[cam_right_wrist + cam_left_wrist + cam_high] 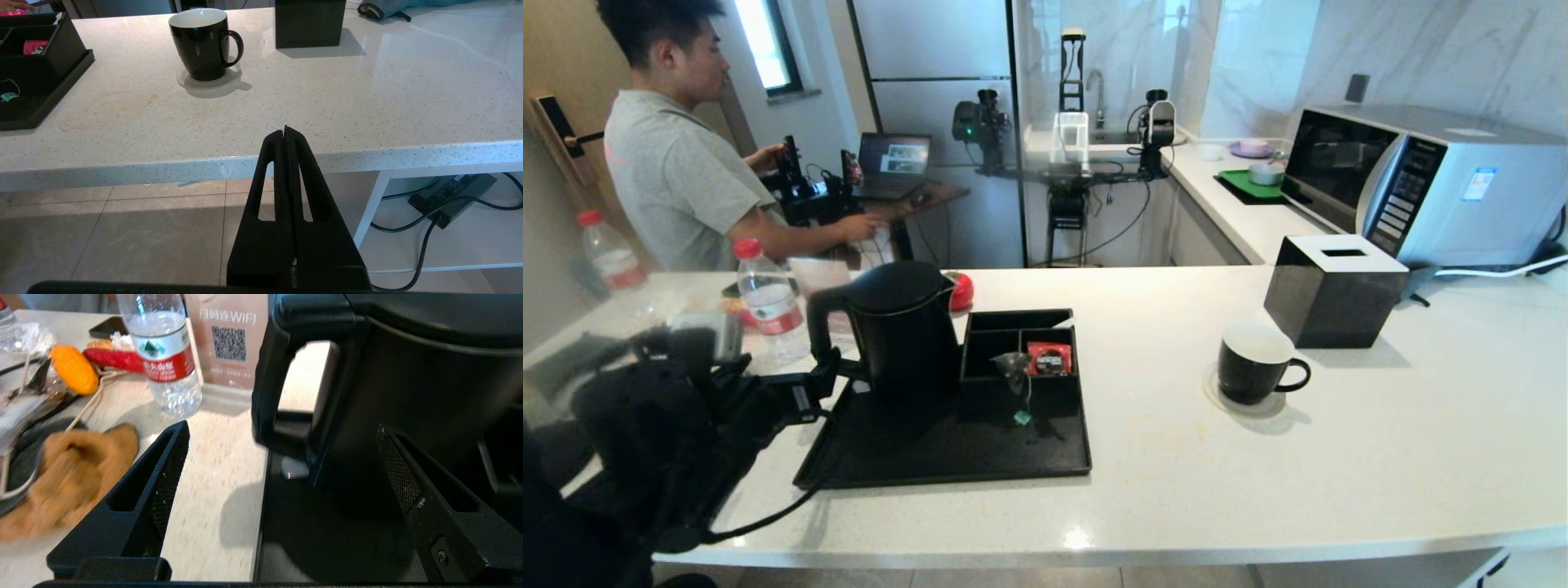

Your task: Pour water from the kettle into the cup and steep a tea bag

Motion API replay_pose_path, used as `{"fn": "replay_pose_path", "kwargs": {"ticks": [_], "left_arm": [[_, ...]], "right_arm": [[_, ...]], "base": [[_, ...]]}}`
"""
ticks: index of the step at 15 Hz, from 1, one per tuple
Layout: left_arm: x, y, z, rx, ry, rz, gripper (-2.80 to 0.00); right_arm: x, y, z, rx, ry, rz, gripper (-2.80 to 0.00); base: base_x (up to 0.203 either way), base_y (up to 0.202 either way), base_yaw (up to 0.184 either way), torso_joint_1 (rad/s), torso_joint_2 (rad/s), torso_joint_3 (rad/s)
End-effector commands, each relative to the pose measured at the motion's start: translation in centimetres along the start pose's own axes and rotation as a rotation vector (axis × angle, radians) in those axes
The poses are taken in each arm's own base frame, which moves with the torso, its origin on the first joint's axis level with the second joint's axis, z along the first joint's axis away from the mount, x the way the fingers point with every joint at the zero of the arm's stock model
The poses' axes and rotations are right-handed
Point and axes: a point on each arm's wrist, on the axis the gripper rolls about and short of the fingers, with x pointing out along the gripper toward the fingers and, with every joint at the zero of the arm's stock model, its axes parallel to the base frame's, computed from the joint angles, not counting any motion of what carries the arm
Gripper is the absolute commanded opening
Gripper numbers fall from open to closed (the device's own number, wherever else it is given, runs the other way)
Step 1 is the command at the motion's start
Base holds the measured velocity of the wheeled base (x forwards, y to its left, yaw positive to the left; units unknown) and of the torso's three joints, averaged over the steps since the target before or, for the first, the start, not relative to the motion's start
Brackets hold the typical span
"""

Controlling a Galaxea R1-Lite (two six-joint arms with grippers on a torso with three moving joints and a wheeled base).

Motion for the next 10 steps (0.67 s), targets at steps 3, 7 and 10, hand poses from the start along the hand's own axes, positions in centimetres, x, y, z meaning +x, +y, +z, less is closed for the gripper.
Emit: {"fn": "replay_pose_path", "kwargs": {"ticks": [3,7,10], "left_arm": [[-3.2,0.1,1.2,-0.021,-0.068,-0.038,-2.80],[-5.4,0.4,1.4,-0.016,-0.080,-0.064,-2.80],[-6.1,0.6,1.7,-0.018,-0.096,-0.066,-2.80]], "right_arm": [[0.0,0.0,0.0,0.000,0.000,0.000,-2.80],[0.0,0.0,0.0,0.000,0.001,0.000,-2.80],[0.0,0.0,0.0,0.000,0.001,0.000,-2.80]], "base": [[0.000,0.000,0.000,0.000,0.00,0.000],[0.000,0.000,0.000,0.000,0.00,0.000],[0.000,0.000,0.000,0.000,0.00,0.000]]}}
